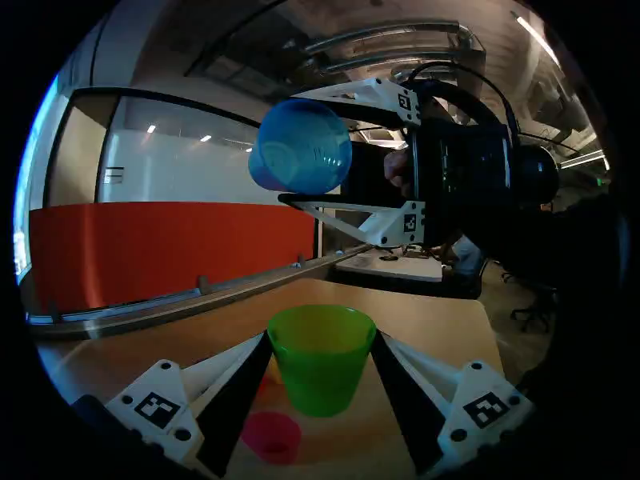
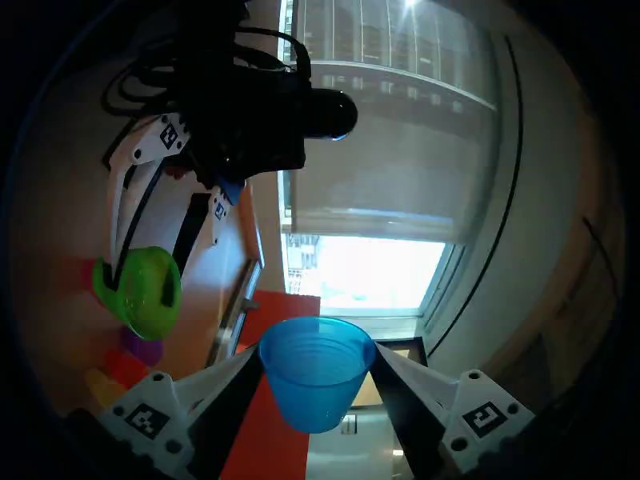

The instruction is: Pour water

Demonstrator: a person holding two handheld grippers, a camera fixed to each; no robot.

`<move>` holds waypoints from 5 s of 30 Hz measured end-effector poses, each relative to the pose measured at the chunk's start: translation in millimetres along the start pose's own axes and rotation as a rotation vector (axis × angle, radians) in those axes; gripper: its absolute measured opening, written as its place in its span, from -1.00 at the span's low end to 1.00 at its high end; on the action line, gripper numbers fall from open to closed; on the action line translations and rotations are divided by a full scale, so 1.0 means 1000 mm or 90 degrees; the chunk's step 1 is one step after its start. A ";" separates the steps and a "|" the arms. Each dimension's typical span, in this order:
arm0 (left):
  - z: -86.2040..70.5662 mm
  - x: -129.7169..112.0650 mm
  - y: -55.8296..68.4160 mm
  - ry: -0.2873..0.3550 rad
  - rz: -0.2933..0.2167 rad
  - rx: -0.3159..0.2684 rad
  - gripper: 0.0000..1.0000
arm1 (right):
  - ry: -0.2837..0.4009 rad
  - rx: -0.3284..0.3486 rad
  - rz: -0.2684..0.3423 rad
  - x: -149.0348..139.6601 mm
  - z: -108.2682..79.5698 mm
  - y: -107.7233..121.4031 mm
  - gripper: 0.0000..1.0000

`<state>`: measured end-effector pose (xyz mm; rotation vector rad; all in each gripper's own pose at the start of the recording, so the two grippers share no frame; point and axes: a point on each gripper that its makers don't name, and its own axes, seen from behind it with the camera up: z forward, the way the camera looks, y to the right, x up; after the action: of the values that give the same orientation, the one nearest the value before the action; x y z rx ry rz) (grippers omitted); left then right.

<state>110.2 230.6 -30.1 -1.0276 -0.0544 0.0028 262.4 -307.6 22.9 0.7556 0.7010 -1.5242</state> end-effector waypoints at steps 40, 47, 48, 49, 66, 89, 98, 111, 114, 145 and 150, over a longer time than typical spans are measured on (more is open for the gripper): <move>-0.006 0.007 -0.006 -0.003 0.004 0.011 0.74 | 0.047 0.010 0.842 -0.022 -0.019 -0.015 0.83; -0.005 0.008 -0.006 -0.003 0.004 0.009 0.74 | 0.051 0.035 0.944 -0.025 -0.022 -0.022 0.83; -0.005 0.008 -0.005 -0.004 0.004 0.009 0.74 | 0.052 0.036 0.949 -0.025 -0.022 -0.022 0.83; -0.005 0.007 -0.005 -0.005 0.004 0.008 0.74 | 0.053 0.038 0.951 -0.024 -0.023 -0.022 0.83; -0.004 -0.002 0.003 -0.034 0.010 -0.011 0.74 | 0.002 0.089 1.007 -0.033 -0.033 -0.057 0.83; -0.007 -0.051 0.019 -0.132 0.023 -0.051 0.75 | -0.080 0.198 0.992 -0.036 -0.062 -0.142 0.84; -0.005 -0.069 0.023 -0.169 0.033 -0.061 0.74 | -0.103 0.238 0.985 -0.034 -0.072 -0.174 0.84; -0.005 -0.088 0.030 -0.208 0.040 -0.070 0.74 | -0.128 0.283 0.980 -0.028 -0.081 -0.210 0.84; -0.005 -0.093 0.032 -0.216 0.040 -0.072 0.74 | -0.133 0.291 0.980 -0.027 -0.084 -0.216 0.84; -0.009 -0.131 0.045 -0.266 0.033 -0.084 0.75 | -0.167 0.349 0.969 -0.017 -0.097 -0.268 0.84; -0.011 -0.140 0.045 -0.276 0.036 -0.084 0.74 | -0.170 0.357 0.968 -0.017 -0.096 -0.277 0.84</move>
<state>-27.8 240.8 -79.9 -1.1451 -0.4243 0.2765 -6.5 -198.7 -20.6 1.0693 -0.5368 -0.3264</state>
